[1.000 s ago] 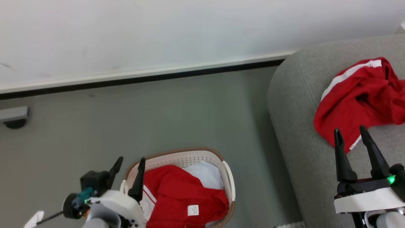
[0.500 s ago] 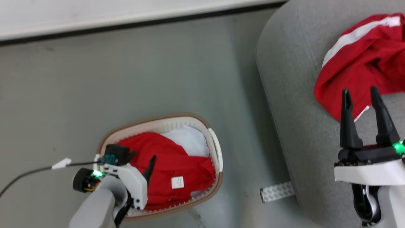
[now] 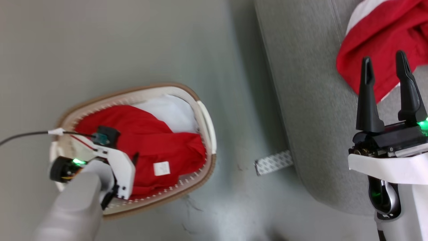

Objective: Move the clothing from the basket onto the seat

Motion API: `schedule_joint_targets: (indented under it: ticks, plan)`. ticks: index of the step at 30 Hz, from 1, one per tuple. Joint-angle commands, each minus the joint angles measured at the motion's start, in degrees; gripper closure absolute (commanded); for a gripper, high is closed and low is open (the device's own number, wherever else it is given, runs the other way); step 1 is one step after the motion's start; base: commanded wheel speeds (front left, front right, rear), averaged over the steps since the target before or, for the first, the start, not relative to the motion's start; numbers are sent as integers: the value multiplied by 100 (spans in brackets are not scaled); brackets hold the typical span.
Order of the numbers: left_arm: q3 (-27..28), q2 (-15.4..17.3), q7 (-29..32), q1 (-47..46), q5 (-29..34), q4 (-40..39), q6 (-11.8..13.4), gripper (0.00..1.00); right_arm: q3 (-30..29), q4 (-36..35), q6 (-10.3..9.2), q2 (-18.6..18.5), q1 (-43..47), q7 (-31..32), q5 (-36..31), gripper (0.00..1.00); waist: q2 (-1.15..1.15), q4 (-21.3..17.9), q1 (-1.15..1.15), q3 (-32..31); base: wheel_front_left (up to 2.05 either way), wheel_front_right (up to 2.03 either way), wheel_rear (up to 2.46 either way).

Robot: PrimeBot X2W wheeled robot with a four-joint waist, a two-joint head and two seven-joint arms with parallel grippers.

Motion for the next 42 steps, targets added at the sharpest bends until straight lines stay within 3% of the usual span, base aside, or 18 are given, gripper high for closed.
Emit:
schedule_joint_targets:
  ticks: [1, 12, 19, 21, 22, 31, 42]
  plan:
    - [-41, 77, 29, -77, -4, 54, 13, 0, 20, -64, -13, 19, -88, -16, 68, 0, 0, -280, -1, 312, 0, 0, 0]
    - [-496, 456, 264, -613, 263, 453, 13, 0, 299, -391, -13, 25, -198, -16, 515, 0, 0, -761, -1, 970, 0, 0, 0]
    - [-825, 455, 766, -676, 348, 597, -9, 0, 353, -408, -13, 25, -197, -16, 567, 0, 0, -876, -1, 1083, 0, 0, 0]
    - [-851, 410, 720, -708, 303, 598, -9, 71, 346, -382, -13, 24, -190, -16, 562, 0, 0, -873, -1, 1062, 0, 0, 0]
    - [-872, 391, 679, -720, 290, 592, -9, 100, 345, -364, -13, 24, -190, -16, 561, 0, 0, -870, -1, 1046, 0, 0, 0]
    - [-1039, 251, 380, -570, 44, 560, 1, 100, 314, -227, -13, 23, -171, -16, 452, 0, 0, -765, -1, 650, 0, 0, 0]
    - [-1264, -304, -622, 159, -573, 198, 0, 100, 163, 159, -13, 16, 172, -16, -234, 0, 0, -329, -1, -873, 0, 0, 0]
